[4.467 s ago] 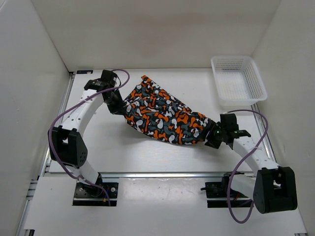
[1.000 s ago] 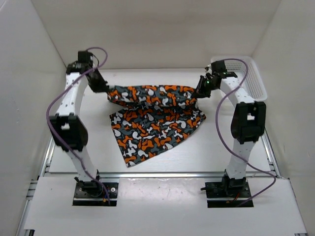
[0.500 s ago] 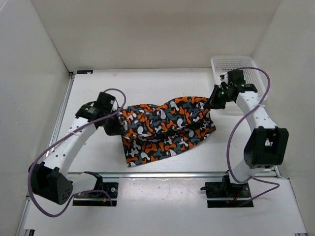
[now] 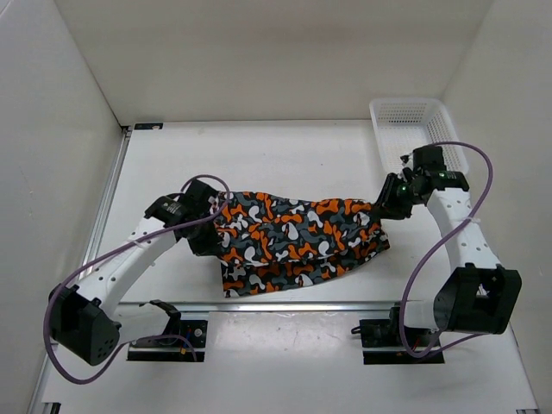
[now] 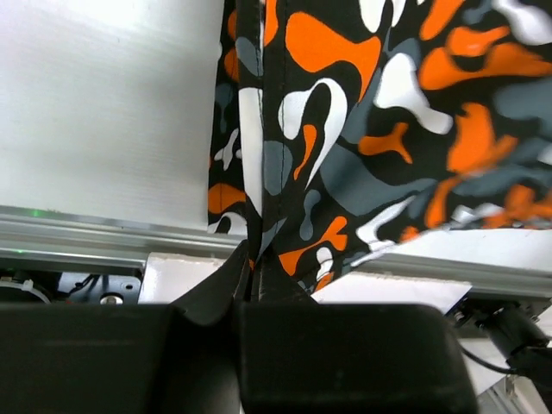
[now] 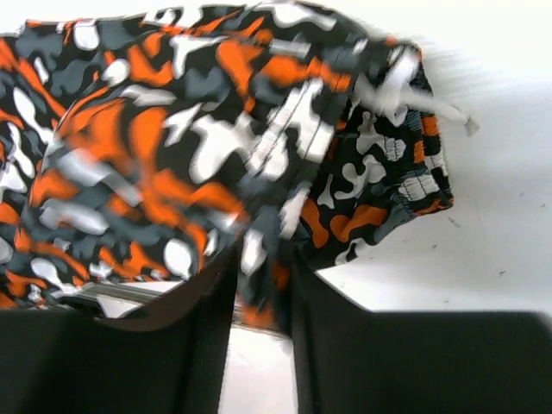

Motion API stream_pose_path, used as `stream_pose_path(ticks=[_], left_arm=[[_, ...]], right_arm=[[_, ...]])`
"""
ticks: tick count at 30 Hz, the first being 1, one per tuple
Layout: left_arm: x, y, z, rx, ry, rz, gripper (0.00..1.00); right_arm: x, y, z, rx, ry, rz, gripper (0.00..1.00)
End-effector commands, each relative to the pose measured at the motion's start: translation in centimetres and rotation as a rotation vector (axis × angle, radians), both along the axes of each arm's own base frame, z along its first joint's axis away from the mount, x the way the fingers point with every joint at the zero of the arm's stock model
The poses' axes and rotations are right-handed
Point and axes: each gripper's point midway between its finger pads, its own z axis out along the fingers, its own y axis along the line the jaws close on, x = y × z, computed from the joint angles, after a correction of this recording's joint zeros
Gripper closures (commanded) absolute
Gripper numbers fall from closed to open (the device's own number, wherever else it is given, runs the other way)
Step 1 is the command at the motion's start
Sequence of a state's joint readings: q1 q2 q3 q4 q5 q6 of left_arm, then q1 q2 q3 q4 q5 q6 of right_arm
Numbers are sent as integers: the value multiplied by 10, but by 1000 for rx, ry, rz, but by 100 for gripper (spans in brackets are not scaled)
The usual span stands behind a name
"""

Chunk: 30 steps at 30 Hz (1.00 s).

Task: Fold and stack the shorts
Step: Fold the shorts

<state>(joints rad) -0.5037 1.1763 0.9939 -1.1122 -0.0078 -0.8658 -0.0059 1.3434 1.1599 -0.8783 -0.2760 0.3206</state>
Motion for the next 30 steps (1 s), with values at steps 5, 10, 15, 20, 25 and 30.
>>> stream_pose_path(ticks=[5, 10, 15, 20, 25, 30], left_arm=[[15, -12, 18, 6, -73, -26, 90], [11, -14, 9, 13, -43, -39, 90], [12, -17, 4, 26, -21, -48, 90], [17, -21, 2, 38, -19, -55, 90], [18, -25, -1, 44, -9, -64, 90], [19, -23, -3, 57, -4, -62, 90]], right_arm=[[-27, 7, -30, 48, 67, -15, 63], [-45, -1, -57, 11, 96, -72, 42], [-52, -4, -70, -8, 105, -69, 36], [-47, -9, -79, -40, 101, -83, 36], [-32, -15, -87, -69, 77, -97, 36], [-16, -17, -92, -75, 49, -125, 44]])
